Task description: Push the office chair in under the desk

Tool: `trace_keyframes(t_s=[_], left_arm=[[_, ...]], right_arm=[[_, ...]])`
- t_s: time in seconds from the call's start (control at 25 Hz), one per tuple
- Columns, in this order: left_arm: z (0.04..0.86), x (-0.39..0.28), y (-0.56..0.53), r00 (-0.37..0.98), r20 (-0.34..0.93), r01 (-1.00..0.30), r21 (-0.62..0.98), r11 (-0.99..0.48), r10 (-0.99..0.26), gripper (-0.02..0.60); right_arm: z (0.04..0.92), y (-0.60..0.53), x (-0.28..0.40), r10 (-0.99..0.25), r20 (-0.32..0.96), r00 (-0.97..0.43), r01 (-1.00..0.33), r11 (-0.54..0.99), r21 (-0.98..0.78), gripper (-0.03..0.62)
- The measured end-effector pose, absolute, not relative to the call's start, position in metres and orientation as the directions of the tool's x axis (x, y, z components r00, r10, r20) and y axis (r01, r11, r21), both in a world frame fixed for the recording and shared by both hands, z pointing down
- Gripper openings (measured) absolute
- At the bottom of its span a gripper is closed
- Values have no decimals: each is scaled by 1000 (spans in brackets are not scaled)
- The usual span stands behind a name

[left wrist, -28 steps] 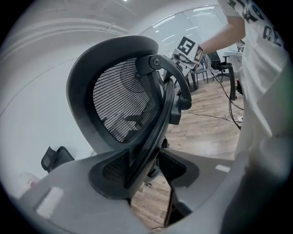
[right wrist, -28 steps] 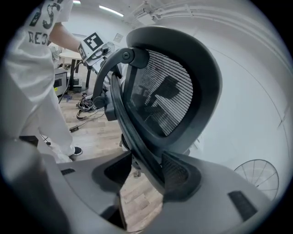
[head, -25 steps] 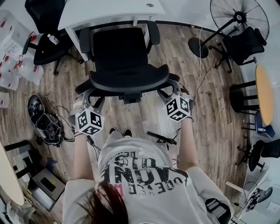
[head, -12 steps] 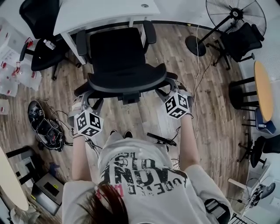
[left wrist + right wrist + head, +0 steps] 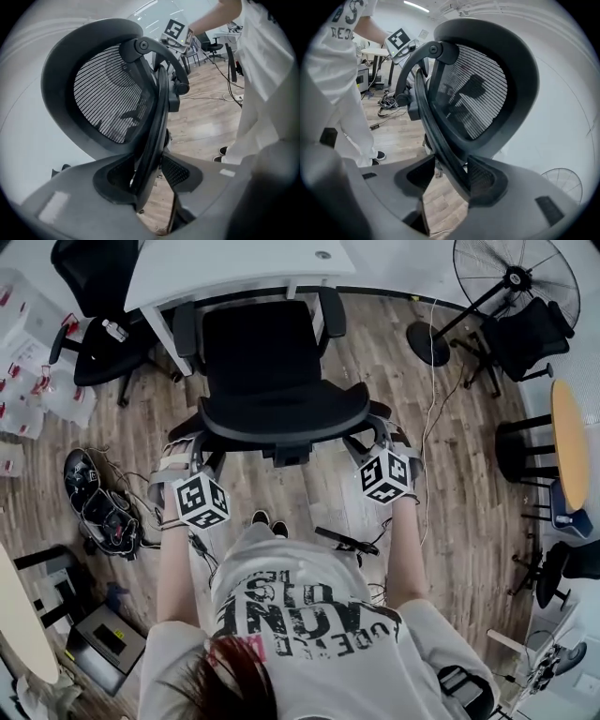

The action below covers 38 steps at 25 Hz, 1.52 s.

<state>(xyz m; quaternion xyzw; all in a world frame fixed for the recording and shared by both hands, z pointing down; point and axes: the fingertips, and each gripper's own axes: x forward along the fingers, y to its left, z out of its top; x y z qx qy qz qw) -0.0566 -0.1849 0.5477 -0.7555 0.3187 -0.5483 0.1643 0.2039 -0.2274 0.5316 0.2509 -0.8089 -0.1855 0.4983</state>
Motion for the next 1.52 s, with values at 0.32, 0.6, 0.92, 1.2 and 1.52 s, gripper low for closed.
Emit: trace_keyframes(t_s=[0.32,0.6,0.92,1.2,1.52], left_arm=[[551,-54,-172,186,744,-285,-584,-760,-641,158],[548,-33,-168,154,736,-329,-591,-737,-659,153],[550,-33,-172,132,745,-368,-575,-731,-653,161],[550,-33,-183,120,743,-369,-582,-724,-658,164],[552,-47,-198,108,754,-378,-572,-728,-648,167]], right_arm=[[538,-227,205,-581,717,-386,-147,806,574,194],[537,-238,223,-559,725,-401,-107,815,570,193],[539,-243,222,-524,717,-461,-35,817,575,196],[539,-255,223,-523,717,-461,-33,818,575,198],[539,-266,210,-527,707,-472,-25,810,587,198]])
